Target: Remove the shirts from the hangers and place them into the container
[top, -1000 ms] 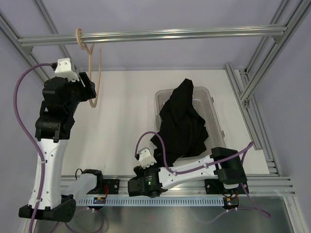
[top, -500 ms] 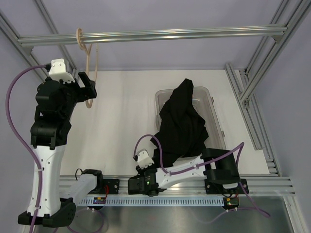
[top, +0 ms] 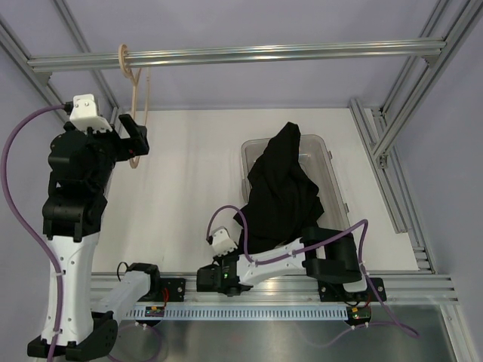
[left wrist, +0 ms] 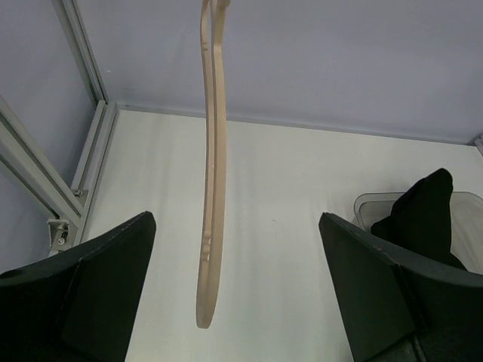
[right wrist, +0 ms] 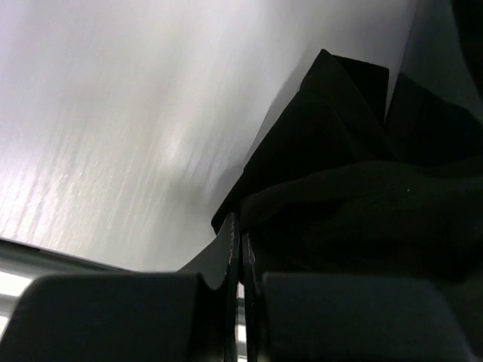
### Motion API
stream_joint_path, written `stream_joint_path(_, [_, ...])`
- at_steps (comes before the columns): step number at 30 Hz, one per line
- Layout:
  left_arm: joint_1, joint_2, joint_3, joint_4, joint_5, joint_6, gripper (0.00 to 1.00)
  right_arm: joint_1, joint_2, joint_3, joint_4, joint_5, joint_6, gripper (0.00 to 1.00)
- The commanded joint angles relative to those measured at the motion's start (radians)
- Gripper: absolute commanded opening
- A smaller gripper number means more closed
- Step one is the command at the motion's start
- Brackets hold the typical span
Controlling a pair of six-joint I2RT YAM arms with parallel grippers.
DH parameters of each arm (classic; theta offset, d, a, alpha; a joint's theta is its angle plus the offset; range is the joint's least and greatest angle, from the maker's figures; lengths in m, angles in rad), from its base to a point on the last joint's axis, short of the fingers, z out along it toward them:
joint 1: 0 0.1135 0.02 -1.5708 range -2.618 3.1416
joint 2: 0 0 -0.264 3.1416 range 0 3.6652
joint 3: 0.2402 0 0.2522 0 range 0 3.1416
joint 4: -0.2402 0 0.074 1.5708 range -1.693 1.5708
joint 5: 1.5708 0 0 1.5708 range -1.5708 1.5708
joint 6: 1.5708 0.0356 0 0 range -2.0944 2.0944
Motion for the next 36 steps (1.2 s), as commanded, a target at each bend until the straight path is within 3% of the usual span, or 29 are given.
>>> stream_joint_path(1, [0.000, -0.039, 0.055, 0.038, 0.026, 0.015, 0.95, -0.020, 0.000, 0.043, -0.010, 0.063, -0.013, 0.00])
stream_joint_path(7, [0.002, -0.085, 0.067, 0.053, 0.032, -0.004, 0.96, -0.043, -0.133, 0.174, 0.044, 0.080, -0.252, 0.00])
stream_joint_path(17, [0.000, -0.097, 0.084, 0.004, 0.063, -0.043, 0.96, -0.334, -0.377, 0.310, 0.111, 0.087, -0.622, 0.00])
stream_joint_path(26, [0.000, -0.135, 0.043, -0.002, 0.221, -0.122, 0.96, -0.705, -0.587, 0.178, 0.116, -0.015, -0.676, 0.00])
stream_joint_path(35, [0.000, -0.155, -0.022, 0.015, 0.328, -0.170, 0.94, -0.796, -0.534, -0.015, 0.174, -0.170, -0.577, 0.01])
stream_joint_path(36, [0.000, -0.152, -0.020, 0.005, 0.350, -0.169, 0.93, -0.797, -0.505, -0.053, 0.182, -0.181, -0.563, 0.19])
